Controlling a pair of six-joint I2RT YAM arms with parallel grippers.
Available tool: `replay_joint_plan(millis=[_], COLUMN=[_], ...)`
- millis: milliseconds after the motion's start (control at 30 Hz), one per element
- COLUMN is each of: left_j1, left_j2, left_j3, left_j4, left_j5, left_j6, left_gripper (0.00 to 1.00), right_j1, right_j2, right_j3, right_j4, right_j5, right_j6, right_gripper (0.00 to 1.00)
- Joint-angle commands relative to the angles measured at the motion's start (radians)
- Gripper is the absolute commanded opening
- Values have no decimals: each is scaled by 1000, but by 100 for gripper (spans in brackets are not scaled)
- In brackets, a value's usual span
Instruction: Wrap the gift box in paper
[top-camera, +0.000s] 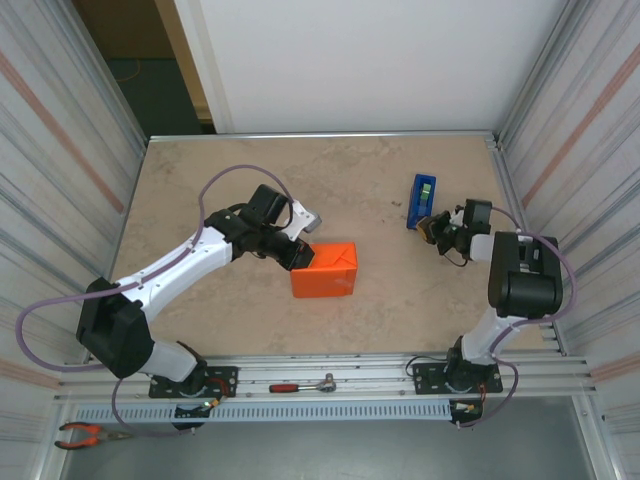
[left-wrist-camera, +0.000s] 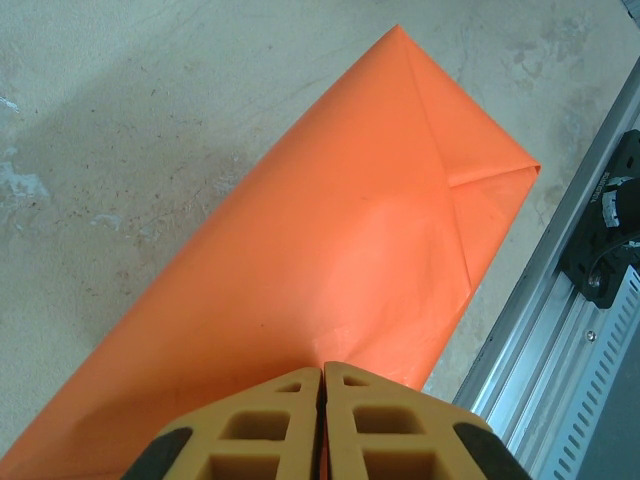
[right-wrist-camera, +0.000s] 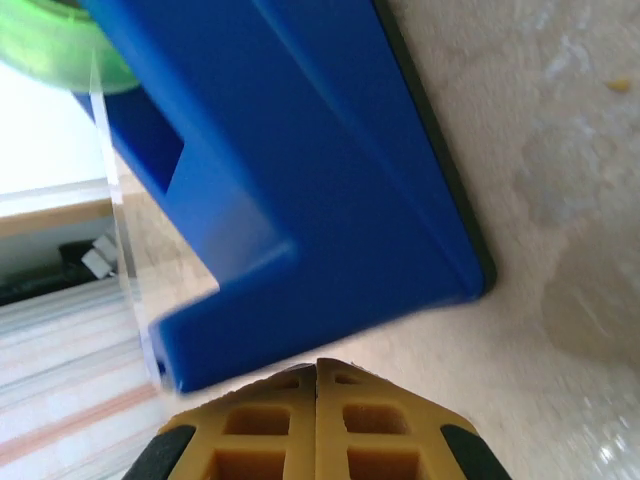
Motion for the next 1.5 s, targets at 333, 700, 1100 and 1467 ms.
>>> replay_joint_plan(millis=[333, 700, 1100, 1467], left_j1=[-34, -36, -35, -36], left_j2=[55, 57, 66, 64], left_j3=[-55, -56, -51, -55], left_j4=[-78, -76, -78, -80], left_j5=[-20, -19, -20, -26], left_j6=[24, 19, 22, 23], left_gripper=[10, 10, 10, 9], right_j1=[92, 298, 749, 902], right_j2=[-6, -430, -561, -535], right_j3=[-4, 60, 167, 158], right_j4=[-27, -363, -526, -512], right_j5=[14, 71, 334, 431], right_j6=[80, 0, 100, 156], right_gripper=[0, 0, 0, 0])
